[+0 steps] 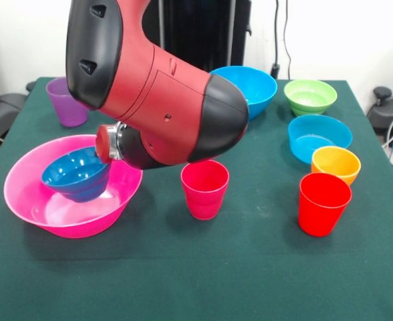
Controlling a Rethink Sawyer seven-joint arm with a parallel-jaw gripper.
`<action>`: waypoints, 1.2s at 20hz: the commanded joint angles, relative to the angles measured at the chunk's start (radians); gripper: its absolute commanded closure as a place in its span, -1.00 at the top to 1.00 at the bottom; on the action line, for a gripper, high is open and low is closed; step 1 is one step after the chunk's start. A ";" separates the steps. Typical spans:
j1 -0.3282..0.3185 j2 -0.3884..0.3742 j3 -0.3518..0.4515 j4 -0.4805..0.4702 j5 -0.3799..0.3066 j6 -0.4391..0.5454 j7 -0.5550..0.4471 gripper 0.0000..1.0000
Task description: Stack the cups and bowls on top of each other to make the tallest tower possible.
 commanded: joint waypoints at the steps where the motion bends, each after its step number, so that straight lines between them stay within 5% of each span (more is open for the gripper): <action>1: 0.020 0.022 0.139 0.030 0.003 -0.019 -0.151 -1.00; 24: -0.016 0.035 0.115 0.002 -0.080 -0.101 -0.250 -1.00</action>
